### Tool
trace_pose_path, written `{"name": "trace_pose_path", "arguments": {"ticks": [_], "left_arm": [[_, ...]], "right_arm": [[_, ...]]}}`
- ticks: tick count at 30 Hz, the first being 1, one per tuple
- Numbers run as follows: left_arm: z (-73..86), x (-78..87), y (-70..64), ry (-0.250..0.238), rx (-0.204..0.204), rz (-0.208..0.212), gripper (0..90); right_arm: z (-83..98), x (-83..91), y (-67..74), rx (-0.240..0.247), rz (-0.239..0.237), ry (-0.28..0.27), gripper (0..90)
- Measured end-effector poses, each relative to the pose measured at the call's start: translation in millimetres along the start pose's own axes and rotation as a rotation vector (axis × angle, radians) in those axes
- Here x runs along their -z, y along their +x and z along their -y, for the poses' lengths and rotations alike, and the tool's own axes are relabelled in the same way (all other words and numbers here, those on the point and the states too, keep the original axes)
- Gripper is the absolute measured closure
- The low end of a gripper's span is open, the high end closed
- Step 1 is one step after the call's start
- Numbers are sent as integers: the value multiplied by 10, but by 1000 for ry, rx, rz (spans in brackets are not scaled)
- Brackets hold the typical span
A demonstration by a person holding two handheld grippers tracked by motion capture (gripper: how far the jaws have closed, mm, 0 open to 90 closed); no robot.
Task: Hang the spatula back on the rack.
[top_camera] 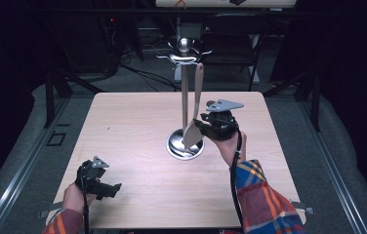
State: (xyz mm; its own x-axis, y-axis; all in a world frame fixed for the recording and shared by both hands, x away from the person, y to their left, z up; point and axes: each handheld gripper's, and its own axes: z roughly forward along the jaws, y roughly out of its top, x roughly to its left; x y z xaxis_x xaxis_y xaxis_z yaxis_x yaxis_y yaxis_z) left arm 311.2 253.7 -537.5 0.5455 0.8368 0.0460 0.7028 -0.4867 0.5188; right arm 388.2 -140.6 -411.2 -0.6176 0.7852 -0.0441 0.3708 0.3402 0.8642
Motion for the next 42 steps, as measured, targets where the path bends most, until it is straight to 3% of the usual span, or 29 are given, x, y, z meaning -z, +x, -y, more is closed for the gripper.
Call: {"name": "trace_pose_path", "arguments": {"ticks": [2, 4, 6, 7, 13, 15, 16, 17, 25, 26, 33, 42], "left_arm": [[-3, -2, 0, 0, -2, 1, 6], [-7, 0, 1, 4, -5, 7, 6], [-8, 0, 1, 5, -6, 8, 6], [-11, -3, -1, 4, -6, 9, 6], [-17, -5, -10, -1, -10, 4, 6], [-17, -6, -10, 0, -10, 4, 6], [-18, -6, -11, -1, -10, 5, 6], [-18, -6, -12, -1, -11, 6, 6], [-26, -8, -17, -1, -14, 7, 6], [-27, -9, -18, -1, -14, 7, 6], [-36, -11, -20, 6, -17, 17, 6], [-43, -18, -25, 1, -22, 13, 6]], "right_arm": [[4, 22, -4, -13, -8, -1, 570], [10, 53, -18, -22, -22, 27, 432], [15, 72, -30, -17, -28, 49, 398], [39, 97, -28, -26, -29, 62, 326], [89, 215, -35, -22, -49, 121, 190], [102, 238, -33, -25, -53, 120, 174], [103, 337, -47, -10, -53, 187, 152], [121, 377, -49, -12, -57, 194, 147], [284, 546, -68, -6, -76, 217, 102], [343, 538, -64, -16, -79, 178, 98], [633, 640, -107, -12, -73, 245, 73], [836, 691, -94, -30, -84, 289, 62]]}}
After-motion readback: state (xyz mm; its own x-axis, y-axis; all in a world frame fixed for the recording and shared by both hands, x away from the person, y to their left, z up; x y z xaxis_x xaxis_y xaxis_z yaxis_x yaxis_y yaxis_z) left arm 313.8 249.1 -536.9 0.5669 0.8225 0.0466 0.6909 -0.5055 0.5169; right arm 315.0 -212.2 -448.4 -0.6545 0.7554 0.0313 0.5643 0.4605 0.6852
